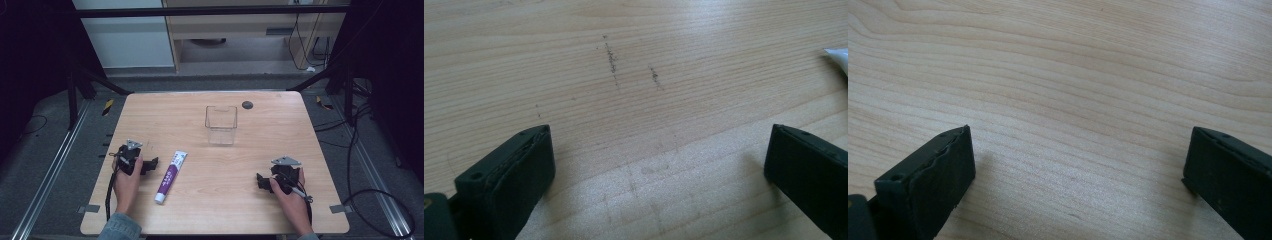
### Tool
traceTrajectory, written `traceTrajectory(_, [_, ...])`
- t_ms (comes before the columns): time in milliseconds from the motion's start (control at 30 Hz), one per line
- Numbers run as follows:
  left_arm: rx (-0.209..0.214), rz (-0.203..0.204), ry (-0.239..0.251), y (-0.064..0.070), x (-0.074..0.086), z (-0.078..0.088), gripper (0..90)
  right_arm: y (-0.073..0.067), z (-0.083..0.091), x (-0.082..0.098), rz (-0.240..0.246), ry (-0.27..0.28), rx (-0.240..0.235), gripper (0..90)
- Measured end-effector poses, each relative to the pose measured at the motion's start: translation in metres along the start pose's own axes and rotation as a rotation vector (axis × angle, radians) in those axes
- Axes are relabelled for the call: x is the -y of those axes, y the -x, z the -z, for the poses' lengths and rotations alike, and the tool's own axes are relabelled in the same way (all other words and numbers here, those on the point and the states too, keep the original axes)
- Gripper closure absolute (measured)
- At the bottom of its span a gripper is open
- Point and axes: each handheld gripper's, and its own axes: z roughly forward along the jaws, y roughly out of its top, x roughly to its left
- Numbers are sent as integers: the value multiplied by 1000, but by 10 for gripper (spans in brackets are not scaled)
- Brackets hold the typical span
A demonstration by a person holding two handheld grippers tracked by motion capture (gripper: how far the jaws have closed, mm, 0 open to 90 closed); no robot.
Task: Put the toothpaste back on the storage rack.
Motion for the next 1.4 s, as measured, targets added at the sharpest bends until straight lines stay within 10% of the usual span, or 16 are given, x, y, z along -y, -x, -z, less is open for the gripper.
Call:
traceTrajectory(333, [-1,-3,2,1,1,1,0,0,0,0,0,0,0,3])
traceTrajectory(700, [14,-98,-14,22,-16,48,32,0,0,0,1,0,0,3])
traceTrajectory(967, [153,-114,-90,37,-23,68,57,0,0,0,1,0,0,3])
traceTrajectory(1400, [221,-209,-199,75,-31,66,100,0,0,0,1,0,0,3])
